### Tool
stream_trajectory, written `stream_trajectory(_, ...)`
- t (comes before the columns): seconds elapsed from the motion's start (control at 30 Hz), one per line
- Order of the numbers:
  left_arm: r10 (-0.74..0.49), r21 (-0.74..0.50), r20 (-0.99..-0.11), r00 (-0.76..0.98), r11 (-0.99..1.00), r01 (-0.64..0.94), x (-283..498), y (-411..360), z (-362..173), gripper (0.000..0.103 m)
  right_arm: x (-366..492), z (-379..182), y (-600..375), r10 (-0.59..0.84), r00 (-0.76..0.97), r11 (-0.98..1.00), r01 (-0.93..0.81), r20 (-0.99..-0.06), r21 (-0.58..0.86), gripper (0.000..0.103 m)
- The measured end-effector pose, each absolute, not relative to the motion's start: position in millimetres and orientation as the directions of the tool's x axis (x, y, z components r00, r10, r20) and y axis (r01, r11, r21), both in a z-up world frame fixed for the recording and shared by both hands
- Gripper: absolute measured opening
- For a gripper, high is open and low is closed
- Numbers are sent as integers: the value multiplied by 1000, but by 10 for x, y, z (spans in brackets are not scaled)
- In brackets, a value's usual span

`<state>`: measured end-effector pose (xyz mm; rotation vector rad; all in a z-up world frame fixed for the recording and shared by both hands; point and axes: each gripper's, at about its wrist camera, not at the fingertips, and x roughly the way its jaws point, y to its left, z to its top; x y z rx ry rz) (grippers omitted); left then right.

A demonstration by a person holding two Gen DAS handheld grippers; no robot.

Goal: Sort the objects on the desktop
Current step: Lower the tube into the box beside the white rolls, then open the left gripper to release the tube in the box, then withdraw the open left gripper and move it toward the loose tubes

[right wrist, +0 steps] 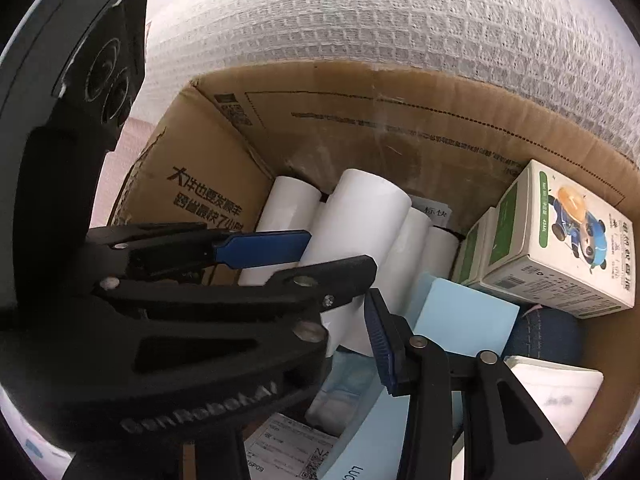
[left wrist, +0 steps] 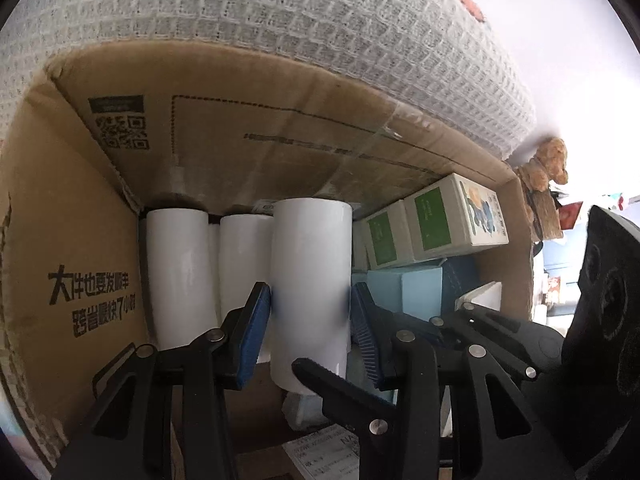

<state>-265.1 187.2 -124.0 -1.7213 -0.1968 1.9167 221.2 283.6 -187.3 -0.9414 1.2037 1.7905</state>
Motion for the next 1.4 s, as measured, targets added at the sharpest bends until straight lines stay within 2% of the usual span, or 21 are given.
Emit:
stream_trajectory(0.1, 479, -442, -877, -50, -841, -312, -2633, 1874, -1170, 51, 2243, -1844, 2872, 206, -416, -262, -895, -886, 360, 39)
stream_trajectory(0.47, 542, -493, -836, -87, -811, -314, -2553, 1663, -909, 51, 2242, -1587, 2774, 224, -437, -236, -892, -871, 386, 39)
stream_trajectory(0.53, 538, -473, -834, -123, -812, -342, -2480, 1591, -809, 51, 2228, -1522, 2735, 235, -425, -240, -897, -874, 371, 39)
stream_trajectory(0.57, 530, -455, -834, -150, -816, -356, -2445, 1548, -754, 46, 2221, -1488, 2717, 242, -414, -242, -901, -877, 359, 39)
stream_trajectory(0.6, 524, -433, -832, -184, -820, -374, -2404, 1496, -691, 34, 2212, -1437, 2689, 252, -404, -245, -906, -879, 346, 39)
stream_trajectory(0.67, 513, -404, -828, -226, -826, -393, -2338, 1444, -616, 22, 2194, -1358, 2652, 263, -401, -247, -907, -878, 340, 39)
stream_trajectory(0.73, 522, -405, -815, -250, -823, -398, -2278, 1403, -566, 17, 2162, -1294, 2620, 276, -391, -253, -911, -878, 326, 39)
stream_trajectory(0.87, 573, -432, -769, -283, -792, -431, -2191, 1156, -433, 15, 2094, -1192, 2566, 297, -362, -250, -922, -884, 294, 39)
stream_trajectory(1.03, 594, -408, -697, -403, -790, -458, -1951, 880, -245, 15, 2065, -1023, 2304, 330, -336, -276, -928, -882, 250, 39)
stream_trajectory(1.17, 624, -433, -639, -450, -775, -460, -1756, 695, -166, 15, 1943, -889, 2154, 390, -361, -305, -919, -847, 251, 39)
stream_trajectory(1.4, 620, -376, -597, -509, -777, -505, -1374, 440, -197, 15, 1782, -809, 1752, 491, -386, -389, -899, -781, 201, 39)
